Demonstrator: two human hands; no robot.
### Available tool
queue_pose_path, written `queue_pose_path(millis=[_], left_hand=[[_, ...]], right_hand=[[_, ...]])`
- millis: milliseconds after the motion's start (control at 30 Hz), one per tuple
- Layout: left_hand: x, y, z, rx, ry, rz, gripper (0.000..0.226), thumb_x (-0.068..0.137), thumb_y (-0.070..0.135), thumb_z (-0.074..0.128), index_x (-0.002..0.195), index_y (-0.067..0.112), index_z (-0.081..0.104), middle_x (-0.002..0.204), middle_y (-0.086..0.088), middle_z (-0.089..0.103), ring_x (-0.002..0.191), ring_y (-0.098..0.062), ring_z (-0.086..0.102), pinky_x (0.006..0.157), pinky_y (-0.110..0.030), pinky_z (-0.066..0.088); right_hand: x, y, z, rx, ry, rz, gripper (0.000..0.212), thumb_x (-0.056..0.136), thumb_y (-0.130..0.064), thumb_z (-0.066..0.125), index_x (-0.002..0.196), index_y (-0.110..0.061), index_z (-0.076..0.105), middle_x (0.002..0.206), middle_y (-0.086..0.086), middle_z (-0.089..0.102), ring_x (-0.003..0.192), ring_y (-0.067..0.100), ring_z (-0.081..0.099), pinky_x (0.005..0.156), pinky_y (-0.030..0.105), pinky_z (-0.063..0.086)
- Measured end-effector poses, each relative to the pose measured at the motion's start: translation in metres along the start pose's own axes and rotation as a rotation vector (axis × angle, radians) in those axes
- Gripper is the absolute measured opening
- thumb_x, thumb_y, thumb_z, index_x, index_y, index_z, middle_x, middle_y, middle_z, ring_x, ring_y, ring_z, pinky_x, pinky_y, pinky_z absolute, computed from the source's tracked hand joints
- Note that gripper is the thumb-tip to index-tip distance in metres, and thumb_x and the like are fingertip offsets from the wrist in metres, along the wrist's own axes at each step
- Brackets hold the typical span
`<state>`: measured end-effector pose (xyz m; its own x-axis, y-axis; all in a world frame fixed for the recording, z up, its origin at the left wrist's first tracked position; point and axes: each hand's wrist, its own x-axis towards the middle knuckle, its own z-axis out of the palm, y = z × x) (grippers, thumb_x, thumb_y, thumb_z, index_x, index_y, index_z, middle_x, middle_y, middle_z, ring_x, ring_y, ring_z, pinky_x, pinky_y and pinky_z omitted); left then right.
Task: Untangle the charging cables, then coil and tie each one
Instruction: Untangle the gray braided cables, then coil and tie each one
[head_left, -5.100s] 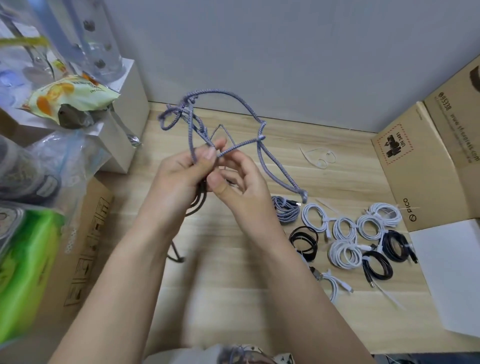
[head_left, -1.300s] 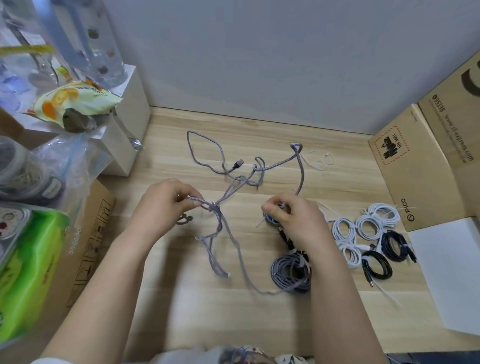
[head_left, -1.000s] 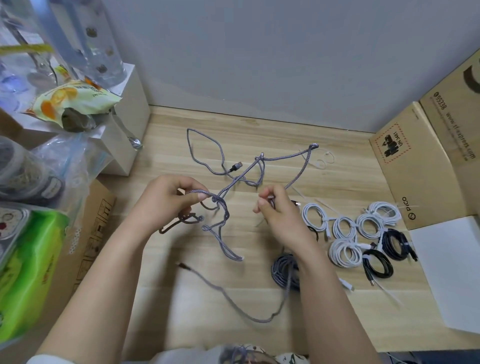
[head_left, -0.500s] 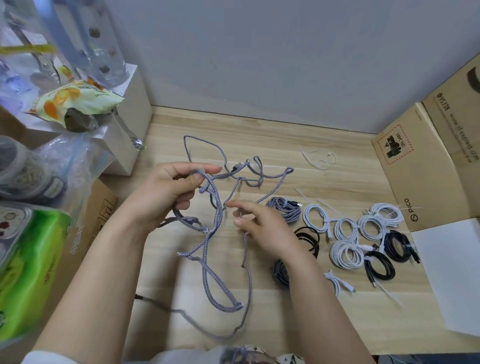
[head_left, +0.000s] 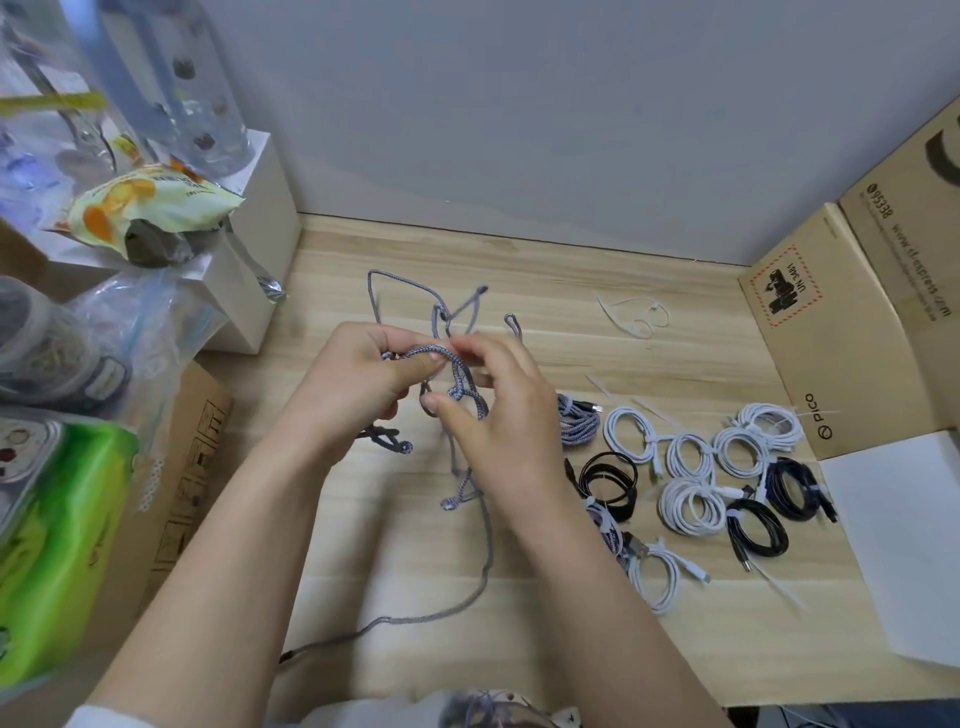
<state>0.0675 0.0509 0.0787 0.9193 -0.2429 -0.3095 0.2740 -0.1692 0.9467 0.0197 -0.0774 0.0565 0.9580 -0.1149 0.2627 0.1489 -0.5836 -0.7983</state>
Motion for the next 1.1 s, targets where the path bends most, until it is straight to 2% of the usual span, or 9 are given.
queue_pose_path(millis=[100, 233, 400, 567, 733, 833, 933, 1033, 1100], left_hand=[[0.003, -0.003, -0.003, 0.074, -0.015, -0.012, 0.024, 0.092, 0.010, 0.055, 0.081, 0.018, 0.075, 0.044, 0.013, 0.033, 0.043, -0.006, 0.023, 0.043, -0.022, 0.015], [0.007, -0.004, -0.006, 0.188, -0.010, 0.004, 0.028, 0.092, 0.011, 0.056, 0.073, 0.021, 0.074, 0.045, 0.012, 0.041, 0.043, -0.005, 0.027, 0.039, -0.017, 0.019], [0.013, -0.005, -0.013, 0.228, 0.027, -0.004, 0.022, 0.093, 0.009, 0.055, 0.080, 0.017, 0.071, 0.056, 0.009, 0.056, 0.041, -0.002, 0.037, 0.036, -0.009, 0.023], [0.023, -0.013, -0.023, 0.189, 0.043, -0.078, 0.024, 0.092, 0.010, 0.056, 0.076, 0.017, 0.072, 0.055, 0.006, 0.052, 0.041, -0.003, 0.028, 0.036, -0.013, 0.018], [0.028, -0.016, -0.027, 0.146, 0.071, -0.072, 0.016, 0.086, 0.010, 0.060, 0.074, 0.017, 0.070, 0.048, 0.008, 0.049, 0.035, -0.001, 0.031, 0.036, -0.013, 0.020], [0.032, -0.019, -0.032, 0.084, 0.140, -0.091, 0.023, 0.091, 0.008, 0.055, 0.073, 0.016, 0.069, 0.047, 0.009, 0.047, 0.034, -0.002, 0.027, 0.035, -0.013, 0.017], [0.035, -0.021, -0.037, 0.014, 0.186, -0.107, 0.028, 0.095, 0.006, 0.048, 0.076, 0.013, 0.067, 0.060, -0.002, 0.041, 0.031, -0.001, 0.026, 0.032, -0.012, 0.017], [0.034, -0.019, -0.036, -0.003, 0.167, -0.083, 0.027, 0.096, 0.007, 0.047, 0.079, 0.013, 0.067, 0.062, -0.003, 0.039, 0.032, -0.001, 0.024, 0.033, -0.012, 0.016], [0.032, -0.016, -0.034, -0.005, 0.113, -0.058, 0.026, 0.095, 0.006, 0.048, 0.081, 0.013, 0.069, 0.061, -0.002, 0.039, 0.035, -0.001, 0.024, 0.034, -0.012, 0.016]], right_hand=[[0.001, 0.001, -0.005, 0.093, 0.043, 0.075, 0.037, 0.073, -0.008, 0.060, 0.109, -0.014, 0.064, 0.099, 0.002, 0.069, 0.091, 0.010, 0.064, 0.086, 0.031, 0.051], [0.004, 0.007, -0.025, 0.228, -0.142, 0.166, 0.044, 0.086, 0.002, 0.051, 0.110, -0.035, 0.049, 0.091, -0.011, 0.069, 0.093, 0.012, 0.066, 0.085, 0.030, 0.051], [0.003, 0.015, -0.037, 0.199, -0.074, 0.062, 0.034, 0.092, 0.000, 0.041, 0.112, -0.019, 0.060, 0.084, -0.013, 0.068, 0.076, -0.006, 0.063, 0.075, 0.010, 0.047], [0.007, 0.012, -0.053, 0.554, -0.070, 0.055, 0.029, 0.094, -0.004, 0.039, 0.107, -0.024, 0.056, 0.069, -0.009, 0.064, 0.080, 0.013, 0.065, 0.084, 0.028, 0.051], [0.005, 0.016, -0.056, 0.810, -0.192, 0.112, 0.017, 0.091, -0.009, 0.042, 0.105, -0.015, 0.048, 0.050, -0.013, 0.043, 0.053, 0.010, 0.047, 0.091, 0.035, 0.049], [0.003, 0.018, -0.058, 1.066, -0.107, 0.184, 0.017, 0.083, -0.022, 0.062, 0.096, -0.013, 0.056, 0.043, -0.011, 0.024, 0.042, 0.014, 0.028, 0.082, 0.030, 0.051], [0.003, 0.024, -0.062, 1.211, -0.024, 0.250, 0.020, 0.076, -0.037, 0.068, 0.077, -0.017, 0.066, 0.042, -0.007, 0.016, 0.038, 0.011, 0.032, 0.079, 0.027, 0.052], [0.005, 0.022, -0.064, 1.307, 0.140, 0.384, 0.043, 0.083, -0.050, 0.049, 0.068, -0.014, 0.066, 0.045, -0.006, 0.027, 0.045, 0.013, 0.039, 0.089, 0.035, 0.048], [0.008, 0.022, -0.063, 1.338, 0.226, 0.443, 0.045, 0.086, -0.047, 0.039, 0.088, -0.009, 0.064, 0.053, -0.004, 0.037, 0.055, 0.014, 0.043, 0.095, 0.040, 0.045]])
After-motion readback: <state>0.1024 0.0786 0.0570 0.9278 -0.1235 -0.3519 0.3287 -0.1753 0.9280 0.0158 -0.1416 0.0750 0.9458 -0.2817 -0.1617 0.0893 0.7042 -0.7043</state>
